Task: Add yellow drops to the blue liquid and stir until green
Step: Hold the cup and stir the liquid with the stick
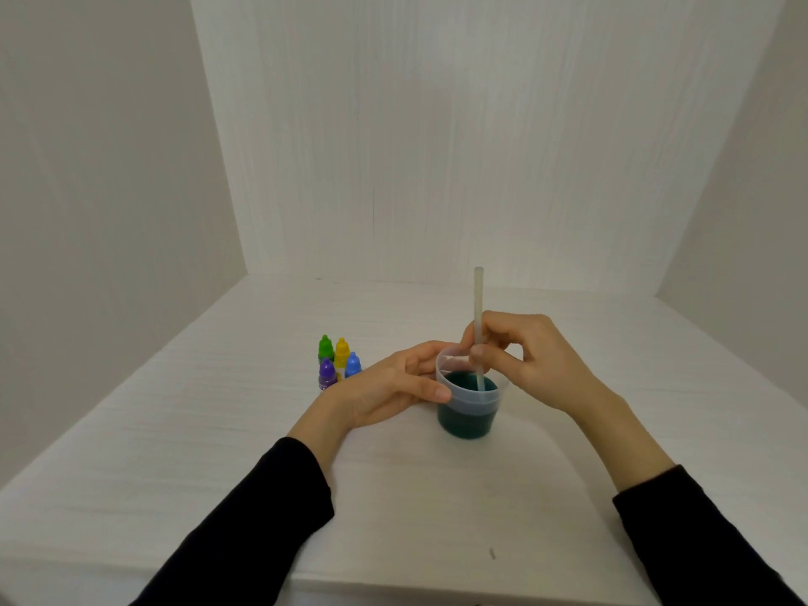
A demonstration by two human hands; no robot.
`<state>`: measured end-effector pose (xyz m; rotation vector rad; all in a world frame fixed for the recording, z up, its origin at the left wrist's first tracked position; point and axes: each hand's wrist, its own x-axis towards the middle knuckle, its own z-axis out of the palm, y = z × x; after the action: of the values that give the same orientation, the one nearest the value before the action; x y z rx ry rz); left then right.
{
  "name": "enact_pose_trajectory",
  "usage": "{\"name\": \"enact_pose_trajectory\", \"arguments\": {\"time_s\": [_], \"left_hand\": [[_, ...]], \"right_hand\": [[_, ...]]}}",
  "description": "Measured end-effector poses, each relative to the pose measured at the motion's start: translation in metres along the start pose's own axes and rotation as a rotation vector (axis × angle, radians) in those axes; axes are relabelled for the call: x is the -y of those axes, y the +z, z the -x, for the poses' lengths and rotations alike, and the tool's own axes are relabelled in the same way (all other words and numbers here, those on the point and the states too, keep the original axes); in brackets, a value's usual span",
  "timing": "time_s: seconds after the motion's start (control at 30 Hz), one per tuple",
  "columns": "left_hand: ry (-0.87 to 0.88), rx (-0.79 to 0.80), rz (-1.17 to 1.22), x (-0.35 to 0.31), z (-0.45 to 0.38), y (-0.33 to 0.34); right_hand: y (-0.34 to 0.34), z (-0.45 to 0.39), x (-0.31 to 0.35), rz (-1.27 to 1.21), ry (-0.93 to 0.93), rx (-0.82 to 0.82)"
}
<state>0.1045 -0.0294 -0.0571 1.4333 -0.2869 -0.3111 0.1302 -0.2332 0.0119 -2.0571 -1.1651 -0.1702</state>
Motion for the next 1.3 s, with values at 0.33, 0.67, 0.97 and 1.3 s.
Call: {"name": "enact_pose_trajectory", "arguments": {"time_s": [0.33, 0.67, 0.97, 1.3], "left_hand": [[0.023, 0.01, 0.011, -0.004, 0.003, 0.005], [-0.009, -0.006, 0.02, -0.002, 0.001, 0.003], [-0.02, -0.023, 0.0, -0.002, 0.001, 0.002], [0.005, -0.011, 0.018, -0.002, 0.003, 0.003]], "right_hand": [[0.015, -0.003, 0.0, -0.184, 0.063, -0.046], [0.013, -0.01, -0.011, 0.108, 0.067, -0.129], [-0.006, -0.004, -0.015, 0.148, 0.015, -0.054], [0.002, -0.001, -0.004, -0.082, 0.045, -0.033]]}}
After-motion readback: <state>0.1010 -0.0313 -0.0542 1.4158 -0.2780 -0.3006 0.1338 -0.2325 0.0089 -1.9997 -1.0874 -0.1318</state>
